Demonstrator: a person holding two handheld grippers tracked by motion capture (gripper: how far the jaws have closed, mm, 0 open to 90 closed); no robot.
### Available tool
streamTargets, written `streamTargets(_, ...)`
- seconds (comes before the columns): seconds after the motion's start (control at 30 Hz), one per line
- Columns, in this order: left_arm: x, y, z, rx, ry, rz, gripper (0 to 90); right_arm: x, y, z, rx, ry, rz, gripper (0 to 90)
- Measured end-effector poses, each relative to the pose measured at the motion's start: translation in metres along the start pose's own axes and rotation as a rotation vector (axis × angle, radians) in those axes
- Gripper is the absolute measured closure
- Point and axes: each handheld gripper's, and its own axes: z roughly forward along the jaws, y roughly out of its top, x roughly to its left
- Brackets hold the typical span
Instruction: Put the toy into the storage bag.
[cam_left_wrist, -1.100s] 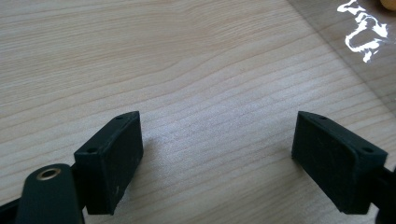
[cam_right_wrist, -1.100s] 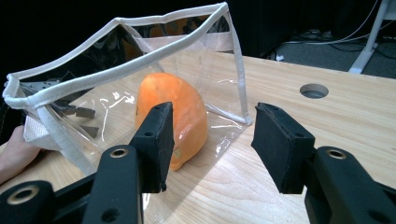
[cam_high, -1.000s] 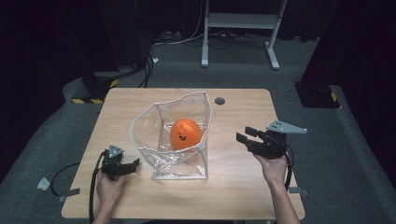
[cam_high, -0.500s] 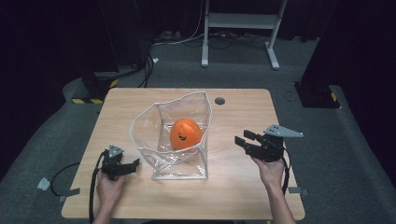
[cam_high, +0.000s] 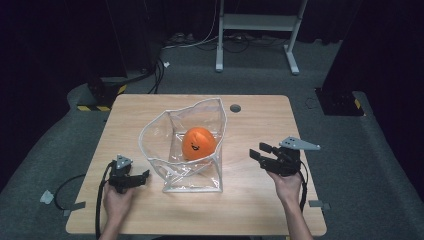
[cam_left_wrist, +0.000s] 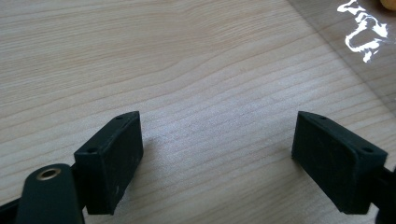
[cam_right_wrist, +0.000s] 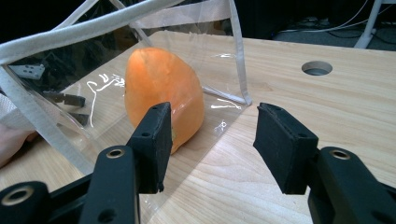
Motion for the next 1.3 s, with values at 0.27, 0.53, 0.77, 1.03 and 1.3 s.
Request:
streamTargets(0.27,0.000,0.000,0.000,0.000,0.000,0.000,16.6,-0.002,-0.008,0.004,0.012,-0.013,0.003,45.5)
streamTargets(0.53,0.000,0.000,0.000,0.000,0.000,0.000,16.6,-0.001,-0.013,0.007,0.016,-0.018,0.006,45.5)
streamTargets(0.77,0.000,0.000,0.000,0.000,0.000,0.000,16.6,-0.001,-0.016,0.010,0.024,-0.021,0.006,45.5)
streamTargets(1.03,0.000,0.000,0.000,-0.001,0.000,0.000,16.6,-0.001,-0.021,0.015,0.039,-0.028,0.004,45.4)
streamTargets(1.3,0.000,0.000,0.000,0.000,0.000,0.000,16.6,-0.001,-0.024,0.020,0.042,-0.032,0.008,45.4)
